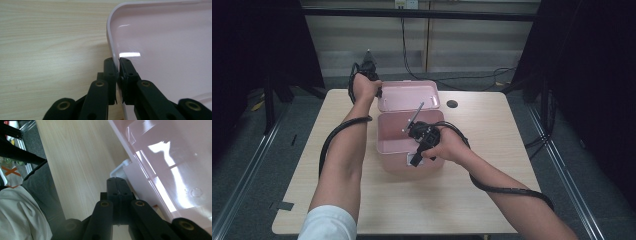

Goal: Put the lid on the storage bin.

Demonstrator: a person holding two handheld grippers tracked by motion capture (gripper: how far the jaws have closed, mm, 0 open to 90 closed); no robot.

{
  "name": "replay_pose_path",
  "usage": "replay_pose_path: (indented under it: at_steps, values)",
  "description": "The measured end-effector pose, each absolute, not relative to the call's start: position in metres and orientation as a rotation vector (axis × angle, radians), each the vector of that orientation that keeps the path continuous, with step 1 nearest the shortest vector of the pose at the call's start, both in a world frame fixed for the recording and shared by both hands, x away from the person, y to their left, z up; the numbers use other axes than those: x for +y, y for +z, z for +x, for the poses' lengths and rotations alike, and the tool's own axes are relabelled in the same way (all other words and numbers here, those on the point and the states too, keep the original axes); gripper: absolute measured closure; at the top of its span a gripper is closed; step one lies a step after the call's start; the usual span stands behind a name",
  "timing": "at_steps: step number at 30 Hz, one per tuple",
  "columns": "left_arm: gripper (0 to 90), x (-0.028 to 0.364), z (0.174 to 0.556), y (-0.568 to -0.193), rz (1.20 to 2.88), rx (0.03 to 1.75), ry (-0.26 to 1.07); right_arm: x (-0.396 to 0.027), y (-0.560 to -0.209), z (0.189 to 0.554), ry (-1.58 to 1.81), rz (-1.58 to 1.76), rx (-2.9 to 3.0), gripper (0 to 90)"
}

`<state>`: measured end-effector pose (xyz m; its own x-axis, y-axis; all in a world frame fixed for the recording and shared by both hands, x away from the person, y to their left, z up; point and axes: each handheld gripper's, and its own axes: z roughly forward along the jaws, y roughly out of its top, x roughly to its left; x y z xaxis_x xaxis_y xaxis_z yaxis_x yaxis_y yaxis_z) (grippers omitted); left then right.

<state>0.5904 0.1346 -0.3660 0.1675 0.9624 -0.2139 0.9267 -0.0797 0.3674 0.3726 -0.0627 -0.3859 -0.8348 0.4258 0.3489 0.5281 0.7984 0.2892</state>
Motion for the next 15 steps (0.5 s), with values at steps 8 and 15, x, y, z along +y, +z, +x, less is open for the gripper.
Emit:
replay_pose_path:
  at_steps: [8, 15]
  values:
    - [85.5, 0.135, 0.581, -0.341, 2.042, 1.741, 0.158, -0.058, -0.387, 0.367, -0.532, -0.740, -2.741, 90.0]
    - [85.7, 0.139, 0.577, -0.331, 2.036, 1.713, 0.187, -0.056, -0.385, 0.368, -0.529, -0.742, -2.766, 90.0]
